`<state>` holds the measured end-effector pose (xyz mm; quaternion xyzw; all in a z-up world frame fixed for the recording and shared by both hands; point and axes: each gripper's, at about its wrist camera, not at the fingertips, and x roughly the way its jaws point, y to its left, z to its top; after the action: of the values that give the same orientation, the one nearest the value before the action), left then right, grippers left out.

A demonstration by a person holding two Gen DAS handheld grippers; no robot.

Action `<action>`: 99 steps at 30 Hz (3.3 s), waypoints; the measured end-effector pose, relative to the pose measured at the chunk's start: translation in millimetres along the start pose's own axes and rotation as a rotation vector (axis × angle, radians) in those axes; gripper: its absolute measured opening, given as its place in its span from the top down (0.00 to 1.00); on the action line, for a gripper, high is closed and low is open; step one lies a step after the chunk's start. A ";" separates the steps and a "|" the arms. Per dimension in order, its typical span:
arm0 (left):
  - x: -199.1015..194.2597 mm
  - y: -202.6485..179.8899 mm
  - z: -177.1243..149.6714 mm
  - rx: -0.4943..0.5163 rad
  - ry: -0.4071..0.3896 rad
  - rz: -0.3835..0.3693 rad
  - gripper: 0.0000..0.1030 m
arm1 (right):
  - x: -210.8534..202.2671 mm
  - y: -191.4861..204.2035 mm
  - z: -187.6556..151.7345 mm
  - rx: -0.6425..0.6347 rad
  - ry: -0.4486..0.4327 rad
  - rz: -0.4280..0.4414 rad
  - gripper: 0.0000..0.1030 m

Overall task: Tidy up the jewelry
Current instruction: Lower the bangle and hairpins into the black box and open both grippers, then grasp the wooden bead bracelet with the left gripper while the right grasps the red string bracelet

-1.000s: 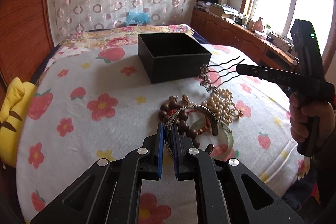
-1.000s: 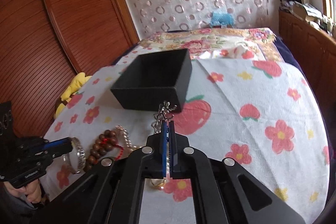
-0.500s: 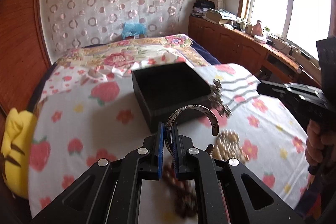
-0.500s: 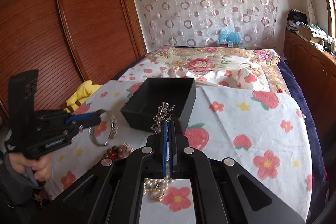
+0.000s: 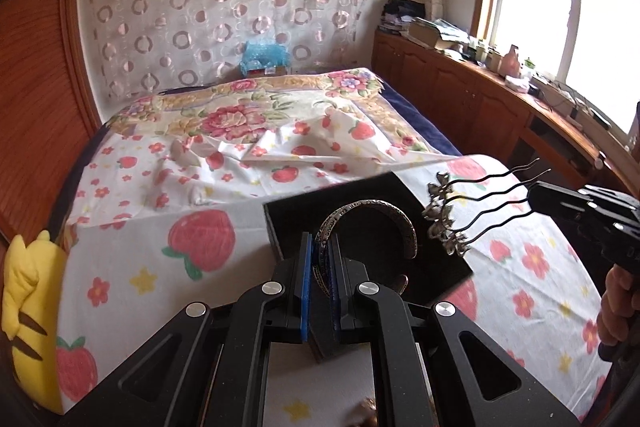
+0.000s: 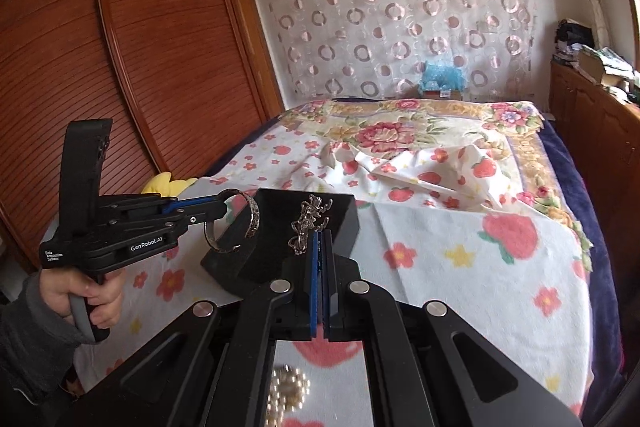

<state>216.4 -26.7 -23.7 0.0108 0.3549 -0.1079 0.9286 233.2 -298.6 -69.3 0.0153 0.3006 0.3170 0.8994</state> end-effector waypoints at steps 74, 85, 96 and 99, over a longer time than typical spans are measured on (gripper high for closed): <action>-67.5 -57.8 -148.5 0.107 0.127 -0.052 0.68 | -36.9 64.6 -157.9 -0.033 0.168 -0.177 0.77; -73.2 -47.1 -150.1 0.067 0.099 -0.052 0.88 | -32.2 80.7 -150.9 -0.061 0.166 -0.156 0.77; -118.3 -4.8 -128.0 -0.021 -0.046 0.000 0.88 | -7.6 105.6 -126.4 -0.128 0.170 -0.096 0.77; -127.9 5.0 -121.8 -0.037 -0.073 0.008 0.88 | 5.5 114.1 -123.1 -0.147 0.194 -0.055 0.77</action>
<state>44.8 14.6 -30.5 -0.0090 0.3228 -0.0981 0.9413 104.9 -224.3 -148.2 -0.0896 0.3623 0.3133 0.8732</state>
